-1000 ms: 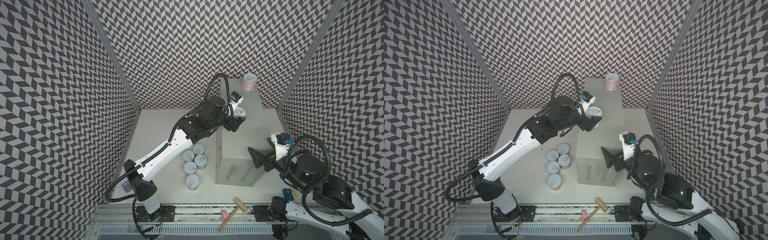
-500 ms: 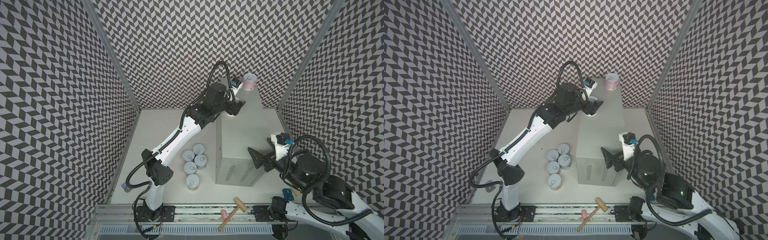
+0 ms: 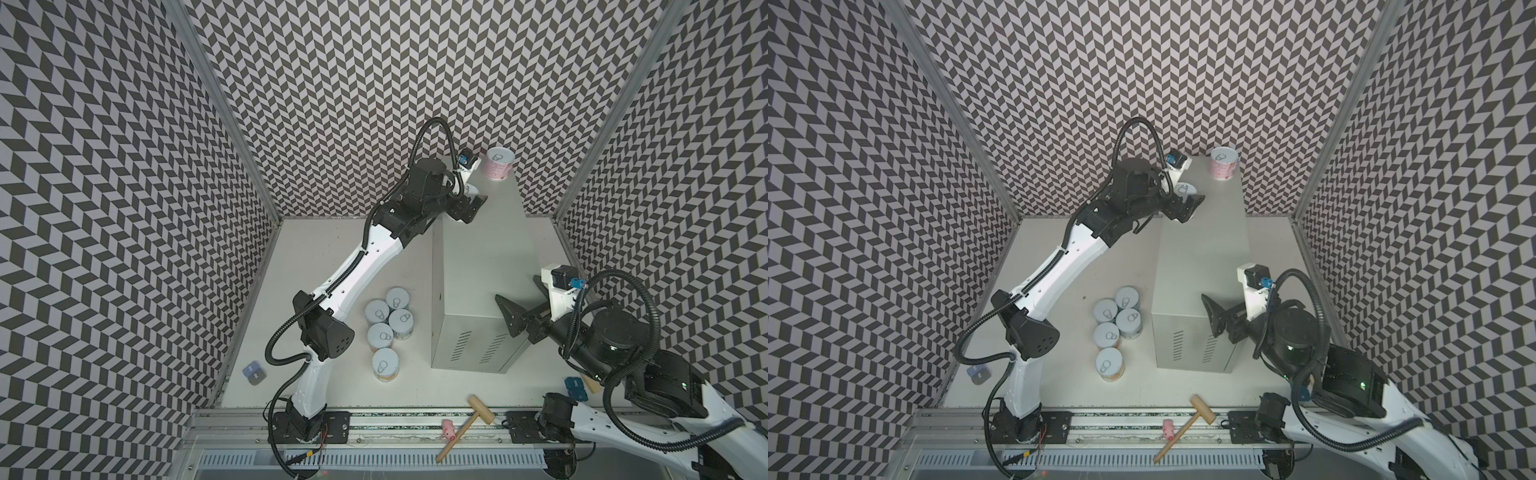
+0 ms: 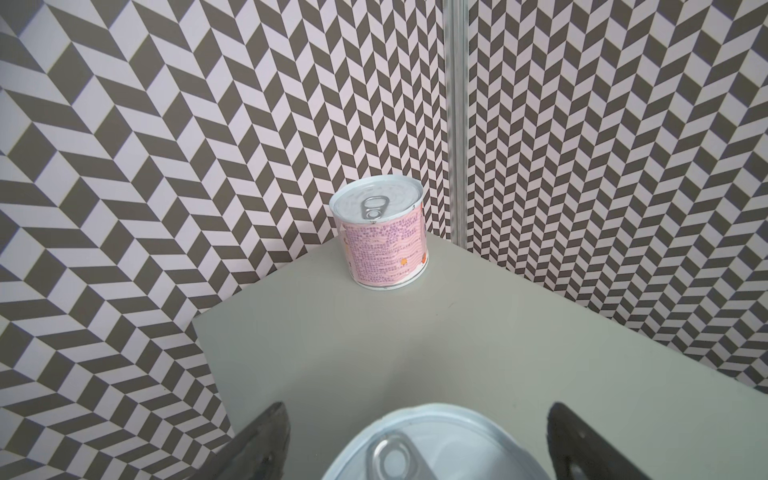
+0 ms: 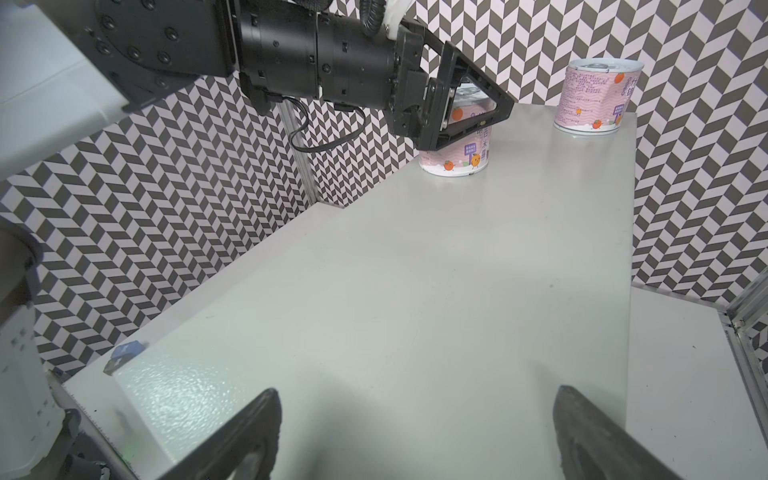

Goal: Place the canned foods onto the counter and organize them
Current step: 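Lower the can with the left gripper beside the can on the cabinet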

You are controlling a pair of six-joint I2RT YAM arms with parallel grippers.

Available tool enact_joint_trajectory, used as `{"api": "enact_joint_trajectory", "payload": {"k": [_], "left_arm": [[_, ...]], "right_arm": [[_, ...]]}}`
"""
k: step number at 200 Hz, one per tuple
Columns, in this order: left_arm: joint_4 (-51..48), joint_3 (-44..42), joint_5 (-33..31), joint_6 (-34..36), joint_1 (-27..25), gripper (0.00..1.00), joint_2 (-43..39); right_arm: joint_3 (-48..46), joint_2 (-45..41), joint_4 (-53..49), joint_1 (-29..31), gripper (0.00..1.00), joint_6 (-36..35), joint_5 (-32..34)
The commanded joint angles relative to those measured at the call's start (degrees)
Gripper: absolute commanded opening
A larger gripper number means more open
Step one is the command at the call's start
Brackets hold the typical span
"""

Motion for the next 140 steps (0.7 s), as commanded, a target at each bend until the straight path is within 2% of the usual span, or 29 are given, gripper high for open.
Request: {"api": "enact_joint_trajectory", "payload": {"k": [1,58,76,113,140], "left_arm": [[0.2,-0.2,1.0,1.3,-0.1,0.99,-3.1],[-0.3,-5.2,0.8,0.2,1.0,0.99,-5.8],[1.7,-9.4,1.8,-0.3,1.2,0.98,-7.8],[2.8,-12.2,3.4,-1.0,1.5,0.92,-9.1],[4.1,-13.3,3.4,-1.1,1.6,0.8,-9.2]], "right_arm": [[-0.1,0.6,4.0,0.2,0.99,-0.3,-0.2],[0.3,1.2,4.2,0.2,1.0,0.1,-1.0],[0.4,1.7,4.9,0.3,0.99,-0.3,-1.2],[1.5,3.3,4.5,0.3,0.99,-0.4,-1.7],[1.6,2.9,4.8,0.2,0.99,-0.1,-2.2]]}}
